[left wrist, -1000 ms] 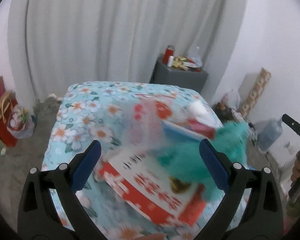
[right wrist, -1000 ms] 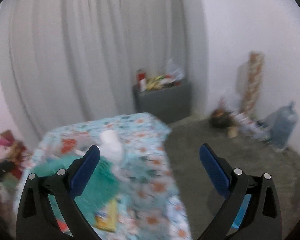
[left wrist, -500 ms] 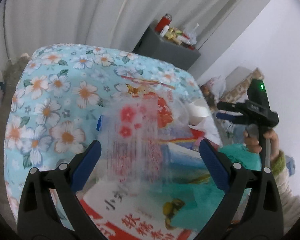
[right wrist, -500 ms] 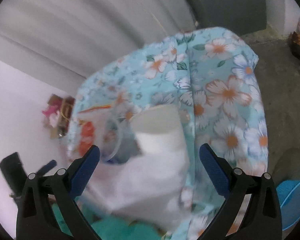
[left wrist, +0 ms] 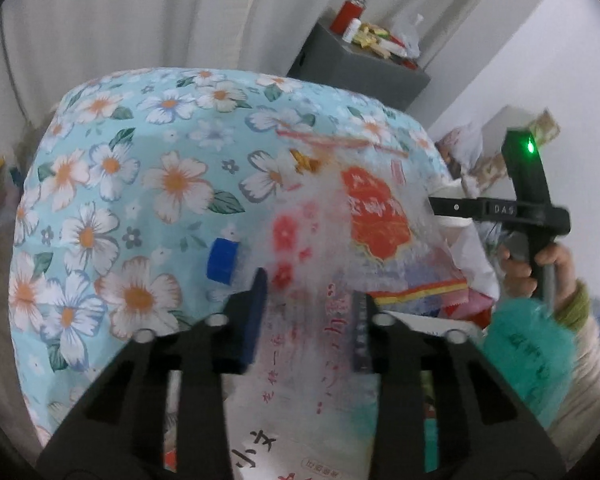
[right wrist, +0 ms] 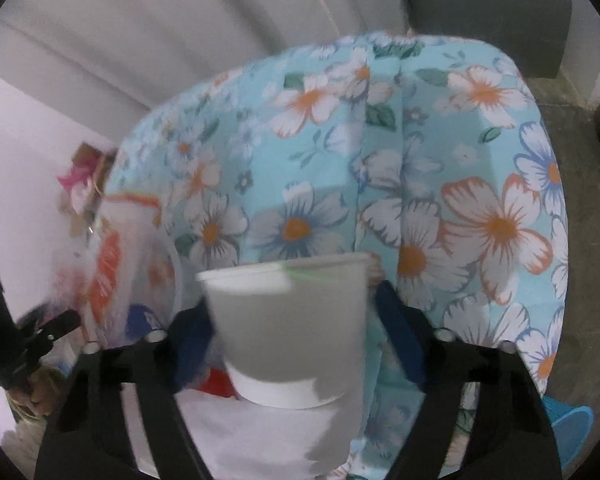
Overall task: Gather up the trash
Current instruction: 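Grasp the white paper cup with the right tool while the left grasps a clear wrapper, then carry the cup and wrapper to the blue wastebasket and release both, then move both tools back toward the trash on the bed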
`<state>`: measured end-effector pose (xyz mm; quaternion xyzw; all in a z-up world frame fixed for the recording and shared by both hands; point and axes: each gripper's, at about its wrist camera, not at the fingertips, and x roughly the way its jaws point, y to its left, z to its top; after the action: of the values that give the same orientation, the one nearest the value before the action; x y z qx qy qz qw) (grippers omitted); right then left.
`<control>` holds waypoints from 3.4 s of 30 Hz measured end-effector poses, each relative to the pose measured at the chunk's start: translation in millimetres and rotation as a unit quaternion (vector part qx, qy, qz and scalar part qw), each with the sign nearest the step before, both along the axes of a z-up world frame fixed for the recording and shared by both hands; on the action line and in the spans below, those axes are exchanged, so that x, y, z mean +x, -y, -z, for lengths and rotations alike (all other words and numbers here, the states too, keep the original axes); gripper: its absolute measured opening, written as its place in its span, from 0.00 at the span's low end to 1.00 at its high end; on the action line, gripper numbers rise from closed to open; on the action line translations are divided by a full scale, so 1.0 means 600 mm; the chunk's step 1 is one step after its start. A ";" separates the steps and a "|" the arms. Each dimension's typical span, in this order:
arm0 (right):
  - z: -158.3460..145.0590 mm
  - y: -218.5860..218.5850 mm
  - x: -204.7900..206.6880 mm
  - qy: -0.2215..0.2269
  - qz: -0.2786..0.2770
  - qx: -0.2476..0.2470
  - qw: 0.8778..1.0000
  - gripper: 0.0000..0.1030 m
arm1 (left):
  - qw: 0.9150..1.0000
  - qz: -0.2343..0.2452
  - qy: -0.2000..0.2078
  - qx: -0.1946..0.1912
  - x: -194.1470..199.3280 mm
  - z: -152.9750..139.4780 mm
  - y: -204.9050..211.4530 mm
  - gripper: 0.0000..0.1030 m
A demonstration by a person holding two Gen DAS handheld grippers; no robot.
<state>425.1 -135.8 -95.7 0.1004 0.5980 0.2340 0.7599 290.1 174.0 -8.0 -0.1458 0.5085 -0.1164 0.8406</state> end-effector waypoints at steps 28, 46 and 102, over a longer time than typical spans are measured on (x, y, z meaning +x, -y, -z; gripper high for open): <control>-0.266 0.195 -0.222 0.282 0.176 0.146 0.932 0.61 | 0.957 -0.027 0.287 0.025 -0.196 -0.267 0.062 0.00; 0.046 0.662 -0.714 0.141 0.646 0.019 0.750 0.61 | 0.923 0.382 0.038 -0.033 -0.166 -0.009 0.883 0.00; -0.210 0.143 -0.483 0.316 0.295 -0.062 0.900 0.94 | 0.962 -0.018 0.270 -0.046 -0.276 -0.175 0.082 0.86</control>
<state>135.3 -221.7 30.2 0.1451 0.2829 -0.0189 0.9479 124.8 124.7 97.2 -0.1563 0.2539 -0.1595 0.9411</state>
